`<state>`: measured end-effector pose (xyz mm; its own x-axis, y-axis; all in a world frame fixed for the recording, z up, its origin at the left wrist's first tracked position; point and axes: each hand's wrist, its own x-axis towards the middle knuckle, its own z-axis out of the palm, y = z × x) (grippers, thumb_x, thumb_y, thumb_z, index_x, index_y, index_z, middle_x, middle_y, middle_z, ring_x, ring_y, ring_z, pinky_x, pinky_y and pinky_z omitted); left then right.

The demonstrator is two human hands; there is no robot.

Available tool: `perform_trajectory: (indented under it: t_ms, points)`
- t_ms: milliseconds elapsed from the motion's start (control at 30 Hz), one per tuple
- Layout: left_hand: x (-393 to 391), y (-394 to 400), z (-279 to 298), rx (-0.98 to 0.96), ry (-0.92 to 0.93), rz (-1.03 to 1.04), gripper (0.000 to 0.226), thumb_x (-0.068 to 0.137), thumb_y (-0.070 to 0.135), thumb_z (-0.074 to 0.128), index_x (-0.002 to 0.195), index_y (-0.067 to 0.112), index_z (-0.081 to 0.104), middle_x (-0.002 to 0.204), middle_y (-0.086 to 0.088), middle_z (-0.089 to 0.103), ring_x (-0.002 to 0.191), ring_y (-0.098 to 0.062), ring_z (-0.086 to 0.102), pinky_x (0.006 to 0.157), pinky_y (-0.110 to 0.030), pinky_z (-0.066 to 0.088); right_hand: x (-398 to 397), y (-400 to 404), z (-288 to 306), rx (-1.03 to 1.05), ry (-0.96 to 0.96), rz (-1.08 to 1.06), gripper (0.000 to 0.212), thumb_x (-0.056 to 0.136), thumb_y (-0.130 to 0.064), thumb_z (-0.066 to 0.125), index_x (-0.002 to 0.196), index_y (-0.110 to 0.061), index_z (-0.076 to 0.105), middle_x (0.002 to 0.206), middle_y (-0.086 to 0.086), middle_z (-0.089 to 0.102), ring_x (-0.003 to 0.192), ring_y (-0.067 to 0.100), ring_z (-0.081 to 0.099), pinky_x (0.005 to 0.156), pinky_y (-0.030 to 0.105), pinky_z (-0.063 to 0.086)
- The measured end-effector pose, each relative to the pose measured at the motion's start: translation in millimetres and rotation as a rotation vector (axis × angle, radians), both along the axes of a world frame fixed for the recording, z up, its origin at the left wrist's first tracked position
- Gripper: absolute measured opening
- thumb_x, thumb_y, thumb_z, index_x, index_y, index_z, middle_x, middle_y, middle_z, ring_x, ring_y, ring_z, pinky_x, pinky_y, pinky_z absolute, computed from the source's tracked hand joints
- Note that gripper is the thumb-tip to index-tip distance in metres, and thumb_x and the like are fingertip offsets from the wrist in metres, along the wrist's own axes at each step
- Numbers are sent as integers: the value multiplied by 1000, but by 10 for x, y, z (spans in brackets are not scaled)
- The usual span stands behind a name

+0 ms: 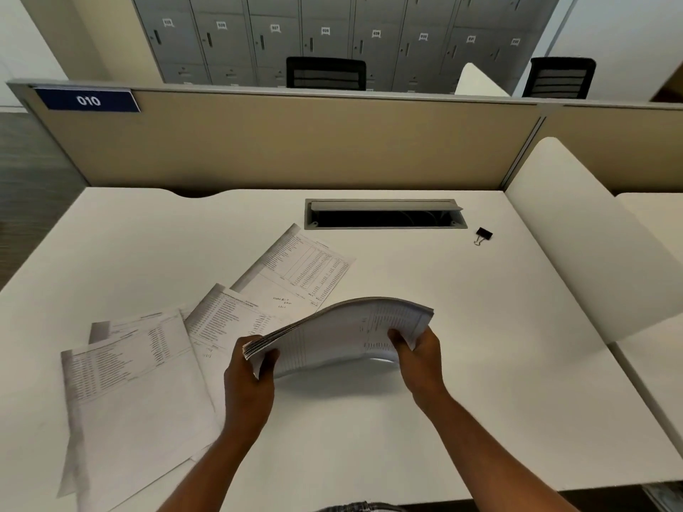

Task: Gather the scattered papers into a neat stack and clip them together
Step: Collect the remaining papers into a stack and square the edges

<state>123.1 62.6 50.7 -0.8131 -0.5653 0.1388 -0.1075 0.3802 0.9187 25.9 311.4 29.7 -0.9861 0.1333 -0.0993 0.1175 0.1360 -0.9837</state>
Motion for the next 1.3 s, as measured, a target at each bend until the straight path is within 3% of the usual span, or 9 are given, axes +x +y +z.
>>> perform_trajectory:
  t_ms: [133,300,467,633,800,900,1033,1200,1300]
  points:
    - [70,-5,-203,60,-182,0,46,86,24,71,126,7,55,107,1,64,100,-21,61,87,-33,49,92,64,-227,108,-88,88,28,93,-4,69,113,-23,67,109,-5,73,106,17,69,88,31,56]
    - [-25,-5,-147,76,-181,35,44,89,18,69,128,6,53,112,0,60,100,-18,55,83,-31,46,-21,61,-69,105,-47,59,31,90,-4,72,115,-20,63,109,-4,70,107,21,66,80,20,52]
    - [-16,18,-146,250,-146,38,50,87,16,70,132,9,49,118,-4,61,106,-21,58,90,-40,52,72,-60,-8,-152,-322,-208,88,78,-20,87,147,-25,33,134,1,52,121,18,53,102,38,45]
    - [-10,234,-228,601,-122,24,50,86,18,70,130,11,49,118,-8,63,110,-26,61,96,-51,52,258,-360,117,-757,-425,58,54,83,-8,74,135,-8,58,127,12,71,119,32,66,101,50,53]
    - [-23,157,-235,828,-64,6,61,78,18,75,133,14,48,128,-9,63,118,-29,61,101,-52,48,66,-368,264,-540,-179,-15,40,77,-2,79,115,-5,69,114,12,76,104,31,71,93,46,57]
    - [-194,-67,-77,640,-85,88,75,78,19,78,138,22,34,144,-6,47,132,-24,48,109,-46,40,-25,-194,313,-332,-73,25,19,81,4,77,97,-5,71,97,7,77,90,23,70,81,37,57]
    - [-502,-196,270,246,-107,-229,75,83,43,71,146,34,30,152,13,36,137,-5,37,109,-33,35,-83,-60,436,-216,2,140,21,86,1,75,105,-8,69,101,4,78,90,21,72,75,28,59]
    - [-662,7,539,116,-34,-298,21,99,21,51,119,27,53,112,6,67,100,-14,66,85,-46,57,-81,-106,591,-127,77,158,25,90,0,72,109,-14,66,106,4,75,96,25,72,78,32,60]
    - [-520,220,631,56,144,-198,22,96,23,45,116,18,52,103,2,65,91,-5,63,73,-27,57,-9,-189,722,-131,185,102,30,93,0,68,115,-19,60,109,4,71,98,17,69,79,27,60]
